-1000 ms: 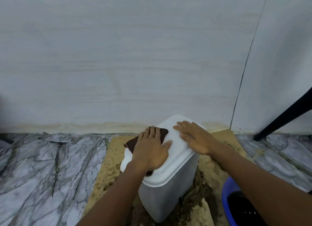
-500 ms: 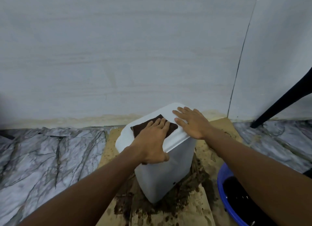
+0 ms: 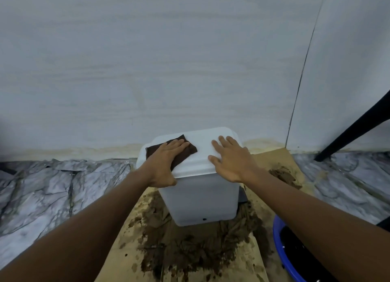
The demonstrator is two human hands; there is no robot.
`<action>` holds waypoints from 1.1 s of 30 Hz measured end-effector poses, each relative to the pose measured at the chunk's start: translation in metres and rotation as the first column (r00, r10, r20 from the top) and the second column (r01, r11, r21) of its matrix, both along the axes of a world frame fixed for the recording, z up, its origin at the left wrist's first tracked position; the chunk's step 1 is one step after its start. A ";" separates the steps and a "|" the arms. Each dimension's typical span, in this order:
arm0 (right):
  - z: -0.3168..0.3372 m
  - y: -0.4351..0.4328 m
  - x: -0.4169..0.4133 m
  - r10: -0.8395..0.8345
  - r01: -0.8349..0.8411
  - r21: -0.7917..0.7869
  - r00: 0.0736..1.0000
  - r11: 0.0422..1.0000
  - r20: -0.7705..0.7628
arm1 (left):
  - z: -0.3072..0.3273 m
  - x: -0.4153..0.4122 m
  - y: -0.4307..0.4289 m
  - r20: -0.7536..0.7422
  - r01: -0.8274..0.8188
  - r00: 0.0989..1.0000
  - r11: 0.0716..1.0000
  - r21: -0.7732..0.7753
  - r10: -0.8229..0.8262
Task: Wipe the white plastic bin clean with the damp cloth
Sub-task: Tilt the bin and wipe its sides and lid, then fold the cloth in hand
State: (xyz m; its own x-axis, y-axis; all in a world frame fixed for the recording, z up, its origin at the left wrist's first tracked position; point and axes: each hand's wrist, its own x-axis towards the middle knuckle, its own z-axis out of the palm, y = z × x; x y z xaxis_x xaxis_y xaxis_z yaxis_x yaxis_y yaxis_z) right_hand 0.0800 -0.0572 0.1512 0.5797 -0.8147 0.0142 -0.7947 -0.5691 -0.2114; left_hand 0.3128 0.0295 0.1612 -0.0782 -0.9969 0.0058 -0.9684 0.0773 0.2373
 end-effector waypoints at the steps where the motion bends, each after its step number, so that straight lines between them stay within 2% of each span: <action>1: 0.000 0.000 0.000 -0.012 0.012 0.015 1.000 1.000 0.005 | 0.000 -0.004 -0.002 -0.020 -0.015 1.000 1.000 -0.008 0.015; 6: 0.003 -0.003 -0.008 -0.096 0.077 0.156 0.988 0.985 0.118 | -0.002 -0.054 -0.020 -0.116 -0.091 0.989 0.996 -0.015 0.089; 10: 0.008 0.001 -0.016 -0.131 0.058 0.240 0.945 0.969 0.300 | -0.004 -0.073 -0.017 -0.177 0.016 0.984 0.998 -0.053 -0.026; 13: 0.015 0.011 -0.023 -0.084 -0.007 0.245 0.930 0.970 0.358 | 0.001 -0.075 -0.003 -0.413 0.019 0.910 0.997 -0.069 -0.046; 16: 0.025 0.022 -0.027 -0.024 -0.090 0.252 0.909 0.964 0.417 | 0.016 -0.080 0.013 -0.719 -0.059 0.695 0.998 -0.025 0.024; 18: 0.032 0.030 -0.031 -0.045 -0.110 0.273 0.862 0.956 0.505 | 0.024 -0.081 0.021 -0.869 -0.083 0.485 0.995 0.063 0.096; 20: 0.042 0.041 -0.036 -0.102 -0.105 0.310 0.806 0.945 0.583 | 0.032 -0.083 0.031 -0.948 -0.023 0.260 0.983 0.182 0.182; 22: 0.051 0.052 -0.042 -0.136 -0.121 0.330 0.740 0.936 0.658 | 0.039 -0.087 0.039 -0.963 0.033 0.143 0.971 0.237 0.230; 25: 0.058 0.063 -0.053 -0.256 -0.109 0.404 0.618 0.908 0.743 | 0.043 -0.092 0.046 -0.967 0.034 0.143 0.975 0.220 0.213; 27: 0.058 0.066 -0.057 -0.300 -0.089 0.433 0.599 0.897 0.743 | 0.042 -0.092 0.047 -0.963 0.029 0.194 0.980 0.195 0.186; 31: 0.058 0.070 -0.057 -0.296 -0.085 0.442 0.628 0.893 0.720 | 0.040 -0.092 0.047 -0.872 -0.032 0.482 0.996 0.084 0.089; 33: 0.059 0.071 -0.055 -0.285 -0.076 0.418 0.620 0.905 0.731 | 0.040 -0.094 0.045 -0.819 -0.047 0.569 0.998 0.047 0.066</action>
State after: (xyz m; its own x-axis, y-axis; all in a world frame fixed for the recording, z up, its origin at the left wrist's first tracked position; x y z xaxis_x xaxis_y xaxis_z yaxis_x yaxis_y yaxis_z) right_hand 0.0252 0.0135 0.2100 0.4102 -0.9075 0.0909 -0.2848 -0.2221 -0.9325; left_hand 0.2187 0.0747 0.2017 0.0075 -0.9998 0.0201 -0.3604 0.0160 0.9326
